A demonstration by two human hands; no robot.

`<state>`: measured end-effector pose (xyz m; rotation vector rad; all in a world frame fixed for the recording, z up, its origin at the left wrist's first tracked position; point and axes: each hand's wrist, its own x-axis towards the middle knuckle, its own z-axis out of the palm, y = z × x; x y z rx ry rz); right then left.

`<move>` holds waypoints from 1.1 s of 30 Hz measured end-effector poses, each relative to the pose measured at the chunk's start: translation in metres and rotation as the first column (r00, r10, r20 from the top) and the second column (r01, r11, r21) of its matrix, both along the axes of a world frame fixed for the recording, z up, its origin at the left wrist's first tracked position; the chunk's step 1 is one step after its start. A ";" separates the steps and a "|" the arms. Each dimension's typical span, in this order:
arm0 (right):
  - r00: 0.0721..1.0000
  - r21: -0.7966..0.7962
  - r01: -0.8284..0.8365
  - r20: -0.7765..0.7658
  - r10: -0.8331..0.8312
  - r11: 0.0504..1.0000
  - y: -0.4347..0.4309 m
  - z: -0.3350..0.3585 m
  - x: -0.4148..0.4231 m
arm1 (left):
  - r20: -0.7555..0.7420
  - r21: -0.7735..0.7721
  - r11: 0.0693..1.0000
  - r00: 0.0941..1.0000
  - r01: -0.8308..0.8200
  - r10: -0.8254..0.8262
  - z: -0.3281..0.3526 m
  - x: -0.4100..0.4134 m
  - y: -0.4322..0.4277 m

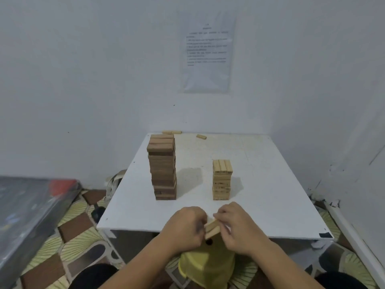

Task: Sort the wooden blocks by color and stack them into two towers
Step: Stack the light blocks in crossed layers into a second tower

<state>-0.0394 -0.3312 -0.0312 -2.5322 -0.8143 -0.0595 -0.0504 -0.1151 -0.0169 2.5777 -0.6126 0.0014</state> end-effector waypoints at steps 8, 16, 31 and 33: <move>0.996 0.064 0.087 0.012 -0.088 0.994 0.003 -0.008 0.006 | 0.114 -0.063 0.995 0.990 -0.073 0.080 -0.015 0.008 -0.005; 0.967 0.130 0.208 0.119 -0.224 0.969 0.016 -0.020 0.008 | 0.229 -0.082 0.981 0.954 -0.177 0.192 -0.018 0.015 -0.010; 0.956 0.289 0.116 0.226 -0.185 0.950 0.009 -0.029 -0.001 | 0.288 -0.262 0.957 0.937 -0.120 0.196 -0.026 -0.019 -0.005; 0.965 0.270 0.092 0.214 -0.153 0.959 0.007 -0.031 -0.004 | 0.308 -0.139 0.989 0.947 -0.055 0.096 -0.035 -0.028 -0.006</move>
